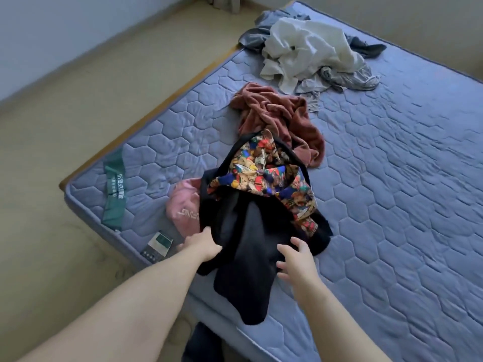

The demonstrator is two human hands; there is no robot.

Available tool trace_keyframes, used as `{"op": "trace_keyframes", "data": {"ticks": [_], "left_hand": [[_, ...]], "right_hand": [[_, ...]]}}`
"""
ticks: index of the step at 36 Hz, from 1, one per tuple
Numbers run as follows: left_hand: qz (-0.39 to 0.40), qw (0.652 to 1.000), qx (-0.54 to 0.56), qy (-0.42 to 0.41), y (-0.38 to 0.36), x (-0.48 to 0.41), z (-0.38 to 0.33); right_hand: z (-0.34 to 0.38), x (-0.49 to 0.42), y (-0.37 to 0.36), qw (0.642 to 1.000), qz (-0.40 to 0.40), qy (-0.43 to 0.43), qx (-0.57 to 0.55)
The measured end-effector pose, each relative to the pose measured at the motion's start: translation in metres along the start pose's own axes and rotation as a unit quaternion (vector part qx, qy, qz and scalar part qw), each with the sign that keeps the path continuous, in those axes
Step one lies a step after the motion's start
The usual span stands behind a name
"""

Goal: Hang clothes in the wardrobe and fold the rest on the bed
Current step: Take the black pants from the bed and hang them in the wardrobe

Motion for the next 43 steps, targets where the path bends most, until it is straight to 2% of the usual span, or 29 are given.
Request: {"op": "trace_keyframes", "data": {"ticks": [3, 6, 9, 12, 14, 17, 19, 22, 24, 25, 28, 32, 33, 35, 38, 40, 43], "left_hand": [[-0.024, 0.998, 0.046, -0.029, 0.001, 0.003, -0.011], [-0.031, 0.982, 0.176, -0.067, 0.006, 0.015, -0.026], [-0.05, 0.944, 0.312, -0.099, 0.029, 0.035, -0.042], [-0.062, 0.905, 0.403, -0.12, 0.064, 0.059, -0.059], [-0.062, 0.879, 0.45, -0.143, 0.09, 0.078, -0.072], [-0.068, 0.867, 0.445, -0.213, 0.125, 0.121, -0.1], [-0.07, 0.863, 0.415, -0.277, 0.138, 0.15, -0.118], [-0.057, 0.842, 0.396, -0.362, 0.154, 0.193, -0.136], [-0.073, 0.825, 0.387, -0.405, 0.164, 0.218, -0.145], [-0.107, 0.82, 0.373, -0.422, 0.17, 0.229, -0.148], [-0.289, 0.792, 0.28, -0.459, 0.187, 0.257, -0.157], [-0.454, 0.706, 0.146, -0.524, 0.189, 0.305, -0.169], [-0.462, 0.692, 0.129, -0.54, 0.186, 0.313, -0.173], [-0.421, 0.698, 0.141, -0.562, 0.181, 0.33, -0.181], [-0.33, 0.717, 0.251, -0.56, 0.169, 0.353, -0.181], [-0.311, 0.707, 0.339, -0.537, 0.163, 0.37, -0.176], [-0.333, 0.678, 0.434, -0.491, 0.156, 0.393, -0.163]], "right_hand": [[-0.009, -0.003, 0.0, 1.0, -0.003, -0.018, 0.017], [-0.005, -0.001, -0.006, 0.999, 0.018, -0.003, 0.044], [0.011, 0.01, -0.023, 0.991, 0.084, 0.022, 0.102], [0.021, 0.027, -0.042, 0.978, 0.162, 0.033, 0.13], [0.029, 0.034, -0.05, 0.975, 0.176, 0.07, 0.119], [0.051, 0.044, -0.054, 0.978, 0.126, 0.159, 0.044], [0.067, 0.049, -0.041, 0.977, 0.035, 0.211, -0.026], [0.097, 0.065, -0.007, 0.95, -0.095, 0.282, -0.099], [0.119, 0.081, 0.013, 0.929, -0.107, 0.317, -0.16], [0.129, 0.089, 0.023, 0.918, -0.101, 0.336, -0.183], [0.151, 0.111, 0.052, 0.893, -0.039, 0.367, -0.258], [0.16, 0.129, 0.083, 0.874, 0.084, 0.332, -0.344], [0.161, 0.134, 0.088, 0.875, 0.096, 0.319, -0.352], [0.158, 0.141, 0.096, 0.879, 0.116, 0.284, -0.365], [0.156, 0.16, 0.105, 0.877, 0.158, 0.248, -0.381], [0.164, 0.179, 0.111, 0.867, 0.21, 0.272, -0.361], [0.172, 0.205, 0.115, 0.863, 0.275, 0.304, -0.296]]}}
Point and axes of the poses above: each hand's wrist, its own x-axis away from the middle knuckle, its own y-axis out of the back of the hand, z = x × y, the point moved 6 cm from there along -x, towards the middle knuckle, and after that the axes turned 3 degrees about -x, right-handed, at the moved point
